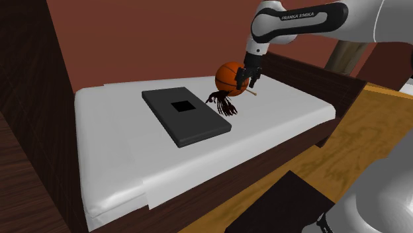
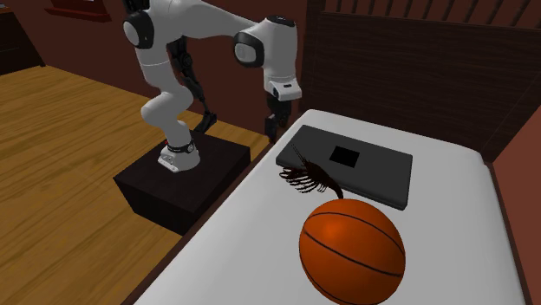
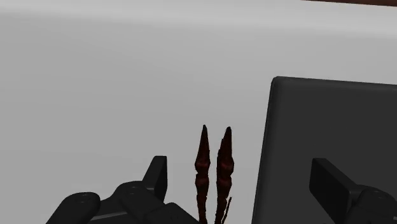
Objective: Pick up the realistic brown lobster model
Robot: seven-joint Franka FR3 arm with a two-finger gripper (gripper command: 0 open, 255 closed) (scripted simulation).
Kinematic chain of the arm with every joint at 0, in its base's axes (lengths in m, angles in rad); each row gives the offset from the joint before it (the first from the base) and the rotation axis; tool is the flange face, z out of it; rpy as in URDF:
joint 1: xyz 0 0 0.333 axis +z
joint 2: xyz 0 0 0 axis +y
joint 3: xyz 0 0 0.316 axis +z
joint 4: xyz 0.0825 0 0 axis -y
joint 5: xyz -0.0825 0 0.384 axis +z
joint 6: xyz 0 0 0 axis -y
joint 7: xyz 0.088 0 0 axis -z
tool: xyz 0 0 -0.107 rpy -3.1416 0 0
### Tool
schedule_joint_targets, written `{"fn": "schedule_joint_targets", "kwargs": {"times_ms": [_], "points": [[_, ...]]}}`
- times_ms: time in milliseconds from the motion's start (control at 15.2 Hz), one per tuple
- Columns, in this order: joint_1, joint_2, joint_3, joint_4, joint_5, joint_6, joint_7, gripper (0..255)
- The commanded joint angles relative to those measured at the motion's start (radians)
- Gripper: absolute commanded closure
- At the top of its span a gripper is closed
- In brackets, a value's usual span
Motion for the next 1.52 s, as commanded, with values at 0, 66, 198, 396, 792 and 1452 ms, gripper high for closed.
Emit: {"fn": "schedule_joint_targets", "kwargs": {"times_ms": [0,66,198,396,792,1452], "points": [[-0.004,0.100,-0.004,0.101,0.012,-0.014,-0.028,0],[-0.006,0.145,-0.005,0.145,0.017,-0.020,-0.040,0],[-0.012,0.236,-0.005,0.240,0.027,-0.036,-0.062,0],[-0.023,0.380,-0.002,0.403,0.041,-0.074,-0.092,0],[-0.038,0.554,0.006,0.596,0.053,-0.113,-0.120,0],[-0.035,0.559,0.007,0.529,0.054,-0.041,-0.119,255]]}}
